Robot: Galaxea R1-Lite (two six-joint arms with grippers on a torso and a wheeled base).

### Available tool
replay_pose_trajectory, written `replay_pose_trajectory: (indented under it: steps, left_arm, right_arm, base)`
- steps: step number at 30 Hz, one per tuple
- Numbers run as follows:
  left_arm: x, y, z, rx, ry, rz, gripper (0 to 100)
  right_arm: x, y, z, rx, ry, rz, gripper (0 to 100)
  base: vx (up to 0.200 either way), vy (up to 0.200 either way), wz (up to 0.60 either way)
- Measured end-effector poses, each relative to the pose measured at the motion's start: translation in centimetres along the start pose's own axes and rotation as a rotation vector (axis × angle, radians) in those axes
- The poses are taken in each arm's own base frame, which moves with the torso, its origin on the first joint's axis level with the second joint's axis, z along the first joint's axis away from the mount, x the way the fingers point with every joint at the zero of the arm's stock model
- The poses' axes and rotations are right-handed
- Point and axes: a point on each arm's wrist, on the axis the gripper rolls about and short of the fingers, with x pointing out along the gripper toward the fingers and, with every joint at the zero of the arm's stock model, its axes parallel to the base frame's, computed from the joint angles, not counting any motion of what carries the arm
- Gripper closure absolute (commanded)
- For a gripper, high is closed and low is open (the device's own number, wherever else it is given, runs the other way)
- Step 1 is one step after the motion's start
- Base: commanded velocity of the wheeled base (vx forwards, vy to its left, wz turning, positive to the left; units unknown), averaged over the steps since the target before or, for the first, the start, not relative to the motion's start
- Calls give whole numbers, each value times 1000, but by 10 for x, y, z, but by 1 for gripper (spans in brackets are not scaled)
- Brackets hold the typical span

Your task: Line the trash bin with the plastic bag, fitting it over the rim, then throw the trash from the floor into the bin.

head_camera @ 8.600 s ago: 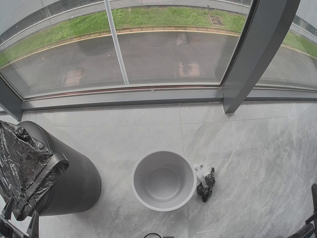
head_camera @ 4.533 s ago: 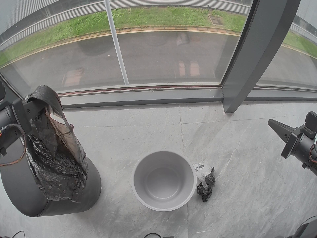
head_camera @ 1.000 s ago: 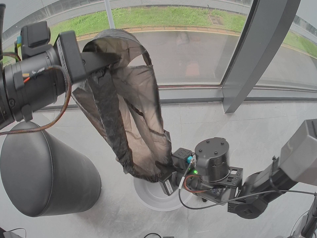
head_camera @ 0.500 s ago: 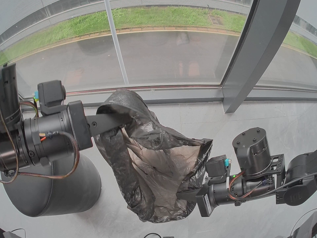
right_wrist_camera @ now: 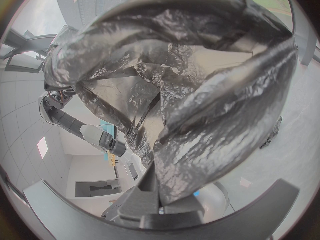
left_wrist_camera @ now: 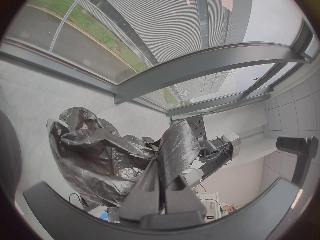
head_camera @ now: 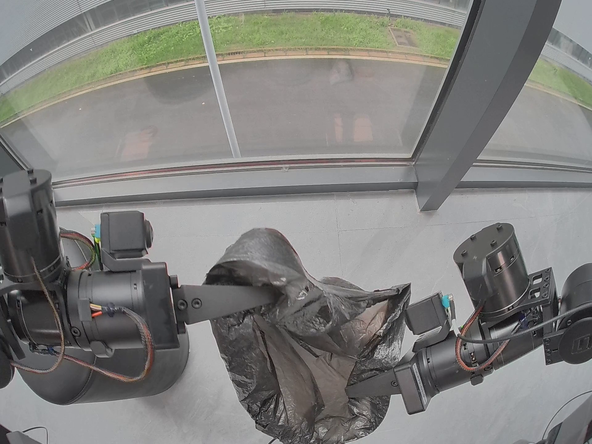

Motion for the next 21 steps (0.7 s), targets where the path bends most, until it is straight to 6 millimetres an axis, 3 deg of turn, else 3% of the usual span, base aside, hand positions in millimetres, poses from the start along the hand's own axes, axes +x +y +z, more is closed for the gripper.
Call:
replay_pose_trajectory:
  steps: [21]
  left_arm:
    - [34,36,-15,-246,129,16,100]
  right_arm:
    - [18,-25,-19,88,113,-52,100]
  base:
    - [0,0,0]
